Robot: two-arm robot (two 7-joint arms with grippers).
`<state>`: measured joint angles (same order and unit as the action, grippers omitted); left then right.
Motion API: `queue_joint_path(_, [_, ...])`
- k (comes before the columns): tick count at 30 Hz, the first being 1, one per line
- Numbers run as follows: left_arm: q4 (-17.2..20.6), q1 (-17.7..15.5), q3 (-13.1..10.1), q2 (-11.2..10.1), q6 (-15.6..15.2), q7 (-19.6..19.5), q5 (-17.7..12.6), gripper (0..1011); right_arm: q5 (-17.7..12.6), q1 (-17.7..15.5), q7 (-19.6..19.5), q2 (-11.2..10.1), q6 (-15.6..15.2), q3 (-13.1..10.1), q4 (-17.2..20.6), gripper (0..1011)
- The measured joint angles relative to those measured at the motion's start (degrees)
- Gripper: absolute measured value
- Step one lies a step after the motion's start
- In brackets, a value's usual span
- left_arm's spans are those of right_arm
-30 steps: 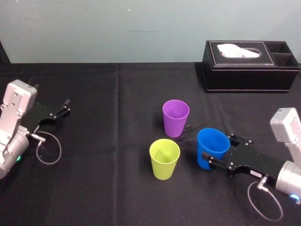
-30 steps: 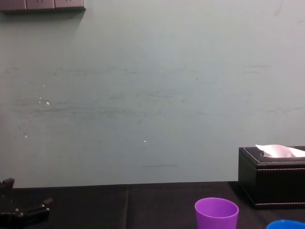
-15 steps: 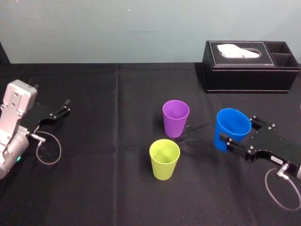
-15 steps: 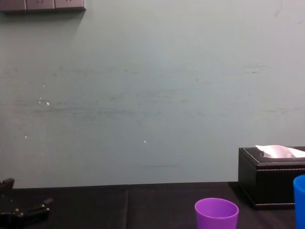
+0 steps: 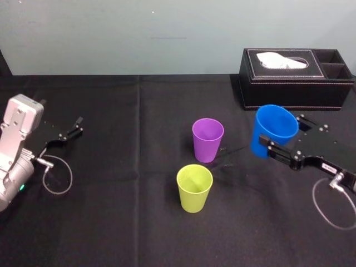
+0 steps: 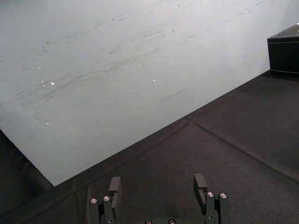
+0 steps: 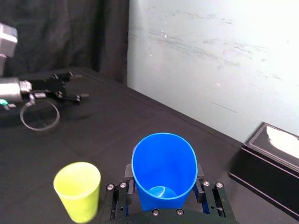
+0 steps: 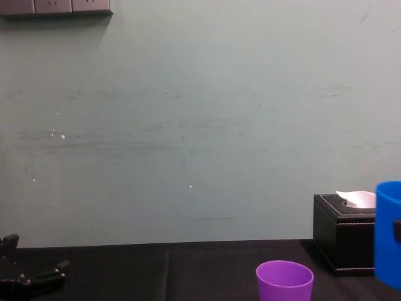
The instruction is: Stack the three plastic cups sequentially using one hand.
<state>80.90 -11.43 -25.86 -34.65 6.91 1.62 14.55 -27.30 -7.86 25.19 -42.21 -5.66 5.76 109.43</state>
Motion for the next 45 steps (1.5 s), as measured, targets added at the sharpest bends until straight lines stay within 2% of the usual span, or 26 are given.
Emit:
queue_joint_path(3, [0.00,0.00,0.00,0.00,0.00,0.00,-0.01,1012,-2.04,2.02,1.23,0.38,-1.36,0.81,-0.27,720])
queue_joint_path(5, [0.00,0.00,0.00,0.00,0.00,0.00,-0.01,1011,-2.38,2.48,1.41,0.42,-1.61,1.04,-0.35,720])
queue_joint_path(7, [0.00,0.00,0.00,0.00,0.00,0.00,0.00,1011,-3.20,4.41,1.75,0.51,-2.65,2.16,-0.61,720])
queue_joint_path(9, [0.00,0.00,0.00,0.00,0.00,0.00,0.00,1011,-3.26,4.94,1.77,0.53,-2.88,2.51,-0.68,720])
queue_joint_path(14, [0.00,0.00,0.00,0.00,0.00,0.00,0.00,1012,-3.19,9.70,1.80,0.86,-4.79,5.73,-1.73,720])
queue_joint_path(22, [0.00,0.00,0.00,0.00,0.00,0.00,0.00,1011,-1.91,14.65,1.81,1.79,-6.32,9.93,-3.78,720])
queue_joint_path(32, [0.00,0.00,0.00,0.00,0.00,0.00,0.00,1011,0.38,20.89,2.05,4.40,-7.61,15.17,-8.60,720])
queue_joint_path(45, [0.00,0.00,0.00,0.00,0.00,0.00,0.00,1011,2.70,25.65,2.74,6.92,-8.06,18.81,-13.72,720])
